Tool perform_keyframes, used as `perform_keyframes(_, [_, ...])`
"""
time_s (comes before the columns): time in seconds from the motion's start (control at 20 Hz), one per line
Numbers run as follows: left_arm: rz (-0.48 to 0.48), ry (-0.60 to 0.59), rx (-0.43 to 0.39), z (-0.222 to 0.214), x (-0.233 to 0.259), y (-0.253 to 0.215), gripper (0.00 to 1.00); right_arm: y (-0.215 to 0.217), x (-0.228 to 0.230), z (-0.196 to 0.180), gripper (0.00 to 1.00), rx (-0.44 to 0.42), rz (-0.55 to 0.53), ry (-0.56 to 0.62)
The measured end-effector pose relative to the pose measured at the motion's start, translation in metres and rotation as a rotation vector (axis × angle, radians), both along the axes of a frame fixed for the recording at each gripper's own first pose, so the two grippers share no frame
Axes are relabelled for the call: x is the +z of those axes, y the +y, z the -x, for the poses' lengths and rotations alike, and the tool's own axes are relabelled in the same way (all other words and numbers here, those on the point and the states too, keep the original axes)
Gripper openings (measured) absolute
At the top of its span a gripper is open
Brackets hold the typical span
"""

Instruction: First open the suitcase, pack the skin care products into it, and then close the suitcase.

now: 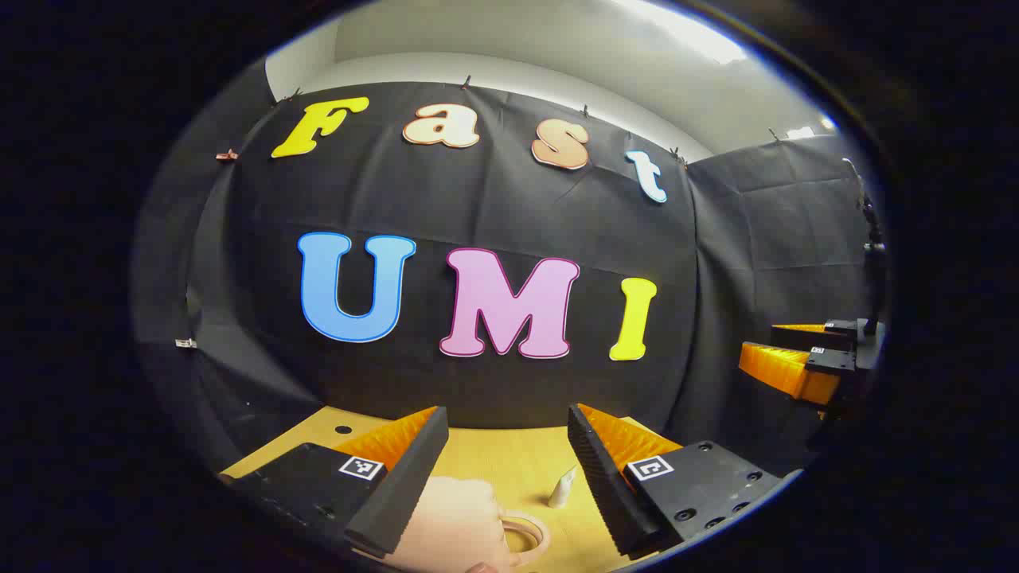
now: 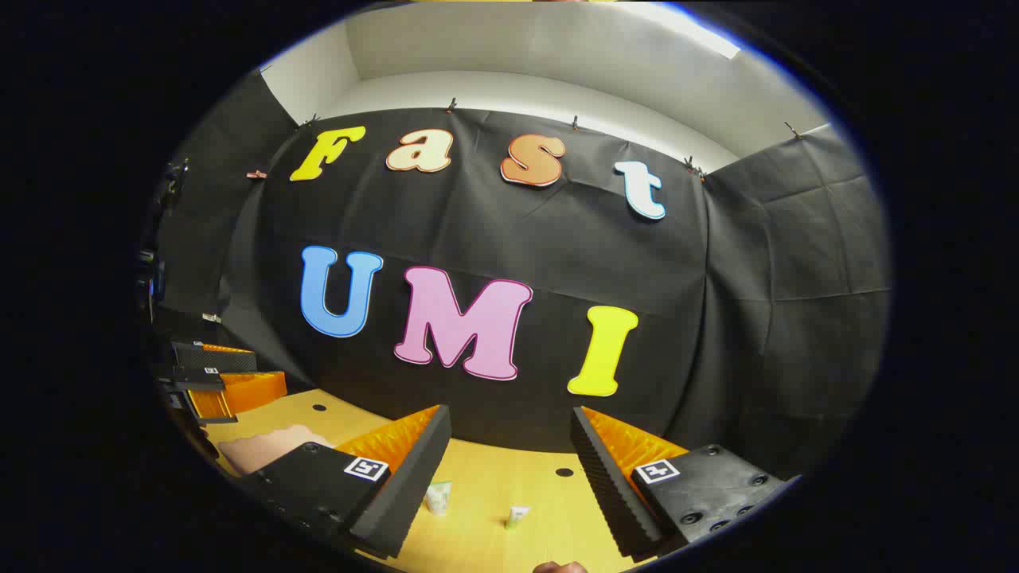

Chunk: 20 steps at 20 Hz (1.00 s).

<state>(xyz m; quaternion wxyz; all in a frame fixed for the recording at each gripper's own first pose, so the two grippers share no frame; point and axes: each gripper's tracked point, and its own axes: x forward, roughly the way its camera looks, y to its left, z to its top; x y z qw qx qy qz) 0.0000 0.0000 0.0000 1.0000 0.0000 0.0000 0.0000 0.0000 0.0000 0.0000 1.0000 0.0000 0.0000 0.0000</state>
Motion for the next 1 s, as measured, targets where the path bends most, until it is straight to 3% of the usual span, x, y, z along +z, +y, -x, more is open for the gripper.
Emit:
perform_keyframes(0.55, [0.001,0.043,-0.064,-0.027,-0.010,-0.021,0.95,-0.034,-0.011,0.007,0.96,-0.071,-0.032,0.034])
perform_keyframes(1.0, [0.039,0.206,-0.130,-0.026,-0.053,-0.027,0.95,-0.024,-0.016,0.000,0.96,-0.052,-0.046,0.040])
